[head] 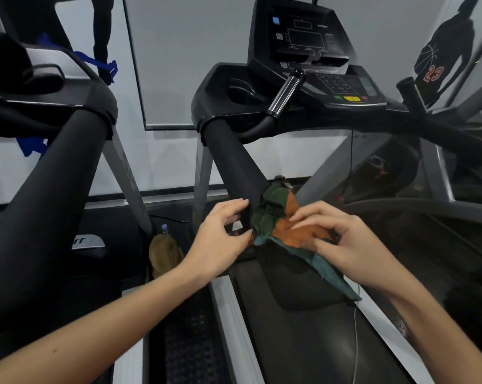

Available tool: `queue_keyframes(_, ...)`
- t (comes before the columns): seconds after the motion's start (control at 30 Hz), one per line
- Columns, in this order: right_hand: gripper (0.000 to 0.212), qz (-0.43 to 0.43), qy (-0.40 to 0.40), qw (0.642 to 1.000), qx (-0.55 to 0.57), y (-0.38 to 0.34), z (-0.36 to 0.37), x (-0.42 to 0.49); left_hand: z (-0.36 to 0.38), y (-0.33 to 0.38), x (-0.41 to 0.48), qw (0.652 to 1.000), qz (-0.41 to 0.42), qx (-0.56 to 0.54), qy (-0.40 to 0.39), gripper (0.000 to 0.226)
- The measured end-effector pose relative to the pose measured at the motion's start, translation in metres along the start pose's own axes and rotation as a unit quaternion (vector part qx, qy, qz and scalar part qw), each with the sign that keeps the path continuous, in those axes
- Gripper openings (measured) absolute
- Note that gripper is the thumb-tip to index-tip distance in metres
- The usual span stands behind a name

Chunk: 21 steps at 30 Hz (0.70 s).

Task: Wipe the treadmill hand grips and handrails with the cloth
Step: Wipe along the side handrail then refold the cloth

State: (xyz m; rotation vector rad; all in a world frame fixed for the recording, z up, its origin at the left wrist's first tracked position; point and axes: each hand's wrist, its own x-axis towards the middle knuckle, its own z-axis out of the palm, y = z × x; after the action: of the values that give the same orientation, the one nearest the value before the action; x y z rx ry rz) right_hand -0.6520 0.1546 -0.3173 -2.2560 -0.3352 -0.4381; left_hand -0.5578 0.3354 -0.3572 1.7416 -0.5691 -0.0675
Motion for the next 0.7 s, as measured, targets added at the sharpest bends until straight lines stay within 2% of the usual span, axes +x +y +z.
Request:
queue_keyframes(0.13, 0.025, 0.027, -0.034, 0.998, 0.043, 0.001, 0.004, 0.008, 0.008, 0.003, -0.022, 0.999, 0.014, -0.023, -0.017, 0.058)
queue_keyframes(0.23, 0.031, 0.107, -0.011, 0.984, 0.142, 0.011, 0.015, 0.028, 0.009, 0.004, -0.025, 0.999, -0.025, -0.045, -0.008, 0.069)
queue_keyframes(0.33, 0.025, 0.204, 0.061, 0.935, 0.283, 0.018, 0.027, 0.037, 0.01, 0.009, -0.024, 0.999, -0.035, -0.039, -0.009, 0.071)
queue_keyframes(0.4, 0.02, 0.248, 0.102, 0.906, 0.328, 0.017, 0.031, 0.029, 0.008, 0.012, -0.022, 0.998, -0.044, -0.044, -0.004, 0.071)
queue_keyframes(0.5, 0.017, 0.285, 0.105, 0.878, 0.369, 0.021, 0.037, -0.003, 0.006, 0.014, -0.02, 0.997, -0.06, -0.05, -0.004, 0.072)
queue_keyframes(0.6, 0.027, 0.279, 0.123, 0.852, 0.426, 0.025, 0.038, -0.037, 0.007, 0.014, -0.02, 0.997, -0.062, -0.052, 0.001, 0.071)
queue_keyframes(0.7, 0.058, 0.204, 0.102, 0.875, 0.426, 0.024, 0.027, -0.052, 0.007, 0.015, -0.021, 0.997, -0.06, -0.047, 0.002, 0.071)
